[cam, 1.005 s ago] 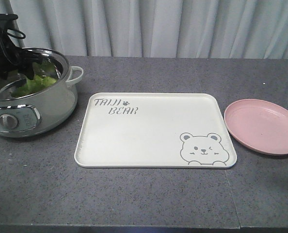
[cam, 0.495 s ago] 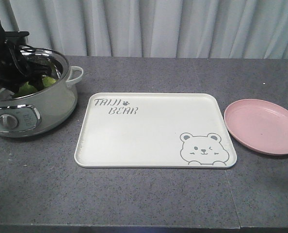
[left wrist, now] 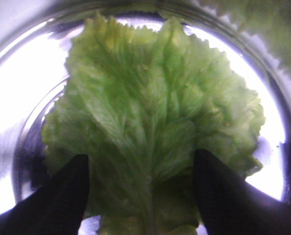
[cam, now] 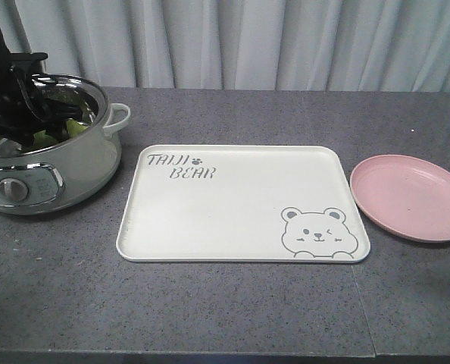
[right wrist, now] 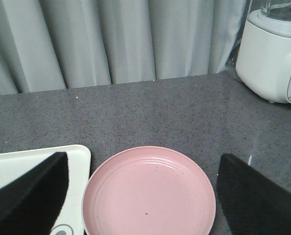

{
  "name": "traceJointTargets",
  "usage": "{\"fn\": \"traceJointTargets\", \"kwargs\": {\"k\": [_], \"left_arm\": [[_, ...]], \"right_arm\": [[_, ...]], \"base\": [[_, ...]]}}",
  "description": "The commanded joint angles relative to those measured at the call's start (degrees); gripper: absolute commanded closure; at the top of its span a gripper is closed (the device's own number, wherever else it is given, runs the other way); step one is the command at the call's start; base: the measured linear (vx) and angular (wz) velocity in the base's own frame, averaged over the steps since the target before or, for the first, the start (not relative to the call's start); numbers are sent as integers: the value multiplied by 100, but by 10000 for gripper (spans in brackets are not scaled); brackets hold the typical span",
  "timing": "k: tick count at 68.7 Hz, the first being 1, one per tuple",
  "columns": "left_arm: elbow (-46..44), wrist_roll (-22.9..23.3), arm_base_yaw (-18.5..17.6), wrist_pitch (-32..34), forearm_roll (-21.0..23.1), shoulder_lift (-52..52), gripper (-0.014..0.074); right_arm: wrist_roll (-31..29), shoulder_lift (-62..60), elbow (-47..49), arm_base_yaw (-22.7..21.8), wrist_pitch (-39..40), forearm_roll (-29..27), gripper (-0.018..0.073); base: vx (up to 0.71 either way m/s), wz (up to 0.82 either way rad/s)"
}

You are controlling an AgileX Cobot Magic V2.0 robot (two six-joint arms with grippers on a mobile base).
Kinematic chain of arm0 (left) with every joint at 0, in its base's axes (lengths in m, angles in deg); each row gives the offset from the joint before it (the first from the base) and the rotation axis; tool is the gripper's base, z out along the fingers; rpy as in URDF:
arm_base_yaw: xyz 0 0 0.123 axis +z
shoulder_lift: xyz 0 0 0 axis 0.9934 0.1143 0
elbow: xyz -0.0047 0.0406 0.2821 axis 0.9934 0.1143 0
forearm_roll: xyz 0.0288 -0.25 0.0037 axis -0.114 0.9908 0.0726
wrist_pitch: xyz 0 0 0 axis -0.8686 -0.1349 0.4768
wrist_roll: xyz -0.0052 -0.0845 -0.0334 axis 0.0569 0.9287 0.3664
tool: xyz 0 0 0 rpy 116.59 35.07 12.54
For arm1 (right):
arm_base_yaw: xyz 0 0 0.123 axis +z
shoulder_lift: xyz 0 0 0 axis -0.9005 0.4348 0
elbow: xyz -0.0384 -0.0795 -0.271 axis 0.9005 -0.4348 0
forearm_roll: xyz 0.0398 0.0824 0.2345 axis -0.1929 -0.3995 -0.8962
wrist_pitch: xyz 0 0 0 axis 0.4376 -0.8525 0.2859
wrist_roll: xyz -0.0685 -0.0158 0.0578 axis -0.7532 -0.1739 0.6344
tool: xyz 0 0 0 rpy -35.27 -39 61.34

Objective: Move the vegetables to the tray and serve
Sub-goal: 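Grasp a green lettuce leaf in the pot with the left gripper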

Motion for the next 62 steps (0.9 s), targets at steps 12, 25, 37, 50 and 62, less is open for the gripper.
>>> {"fn": "traceJointTargets", "kwargs": {"k": [12,25,37,50,62], "left_arm": [[455,5,4,-17,105,-354,283],[497,-49,4,-17,67,-419,489],[465,-80,4,16,39,-618,604],[221,-80,4,105,39,-1012,603],[-191,110,4,223,39,-1590,603]], "right_arm": [[-28,-24,200,-17,330,79,-28],[-33,-24,200,-17,330,77,-28],[-40,-24,200,-17,330,91,-28],[-83,-24,200,-17,344,91,-28],[-78,-24,200,-17,657,15,-28]], "base": [[0,0],[0,0],[0,0],[0,0],[0,0]]}}
